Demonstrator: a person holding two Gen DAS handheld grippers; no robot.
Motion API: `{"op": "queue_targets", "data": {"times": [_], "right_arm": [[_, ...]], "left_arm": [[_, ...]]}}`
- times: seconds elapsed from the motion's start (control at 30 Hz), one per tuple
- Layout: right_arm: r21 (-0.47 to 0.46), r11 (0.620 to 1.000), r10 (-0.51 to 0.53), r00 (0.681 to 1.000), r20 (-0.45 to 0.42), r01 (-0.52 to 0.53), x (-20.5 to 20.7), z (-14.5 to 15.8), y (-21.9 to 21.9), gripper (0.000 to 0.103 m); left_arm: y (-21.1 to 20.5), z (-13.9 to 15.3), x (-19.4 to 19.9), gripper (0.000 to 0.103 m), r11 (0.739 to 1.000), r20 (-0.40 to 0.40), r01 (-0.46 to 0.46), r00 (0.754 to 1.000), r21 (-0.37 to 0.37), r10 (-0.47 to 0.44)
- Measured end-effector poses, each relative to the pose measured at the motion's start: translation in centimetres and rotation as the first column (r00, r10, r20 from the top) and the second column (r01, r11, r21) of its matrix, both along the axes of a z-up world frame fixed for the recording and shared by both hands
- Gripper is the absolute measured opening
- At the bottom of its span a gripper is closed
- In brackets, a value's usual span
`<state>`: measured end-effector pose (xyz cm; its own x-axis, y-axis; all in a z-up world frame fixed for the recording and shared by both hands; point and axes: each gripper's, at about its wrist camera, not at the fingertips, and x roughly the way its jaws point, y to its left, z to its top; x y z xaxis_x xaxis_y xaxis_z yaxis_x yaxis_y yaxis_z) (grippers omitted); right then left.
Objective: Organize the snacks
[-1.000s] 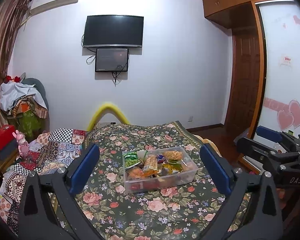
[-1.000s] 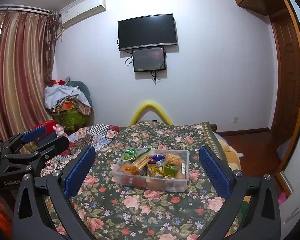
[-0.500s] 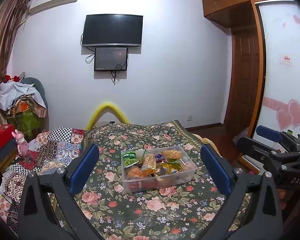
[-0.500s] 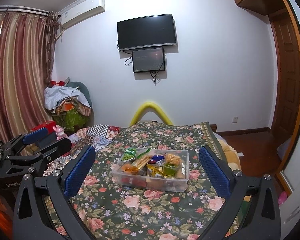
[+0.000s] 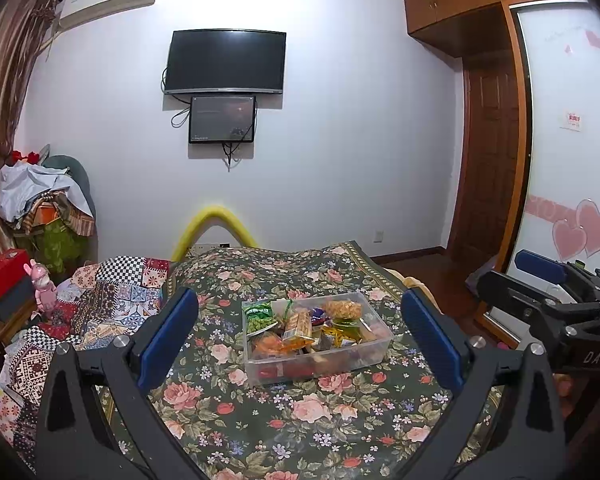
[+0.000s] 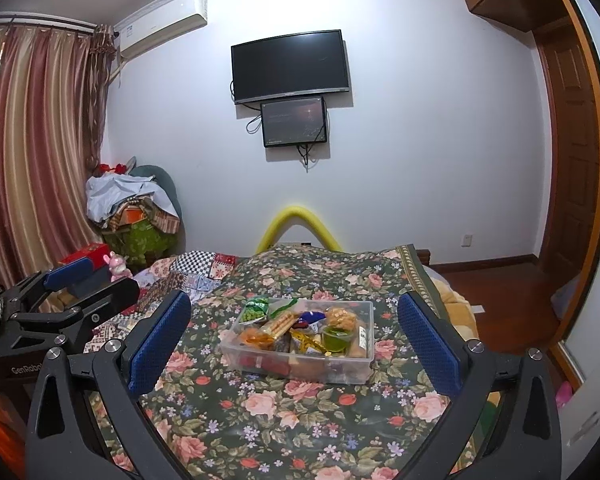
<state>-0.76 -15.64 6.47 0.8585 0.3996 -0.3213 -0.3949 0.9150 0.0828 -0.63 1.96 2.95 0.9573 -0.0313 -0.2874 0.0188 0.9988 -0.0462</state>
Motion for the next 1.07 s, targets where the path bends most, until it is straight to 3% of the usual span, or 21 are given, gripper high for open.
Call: {"op": "queue_targets", "data": {"times": [0.43,1.07], "right_arm": [[-0.012,1.000,-0.003,1.000,0.016,0.004,-0.30,0.27,-0.06,0.103],[-0.002,1.000,-0.023,1.000,0.012,0.023,-0.24,-0.04,-0.23,0.103]], "left_arm": [[-0.51,-0.30,0.05,0.103,0.999,-0.023,0.046,0.999,-0.002,-0.046],[-0.81,-0.33,-0.02,0.103,0.999,-0.024,0.044,0.999,0.006,-0.044]]}}
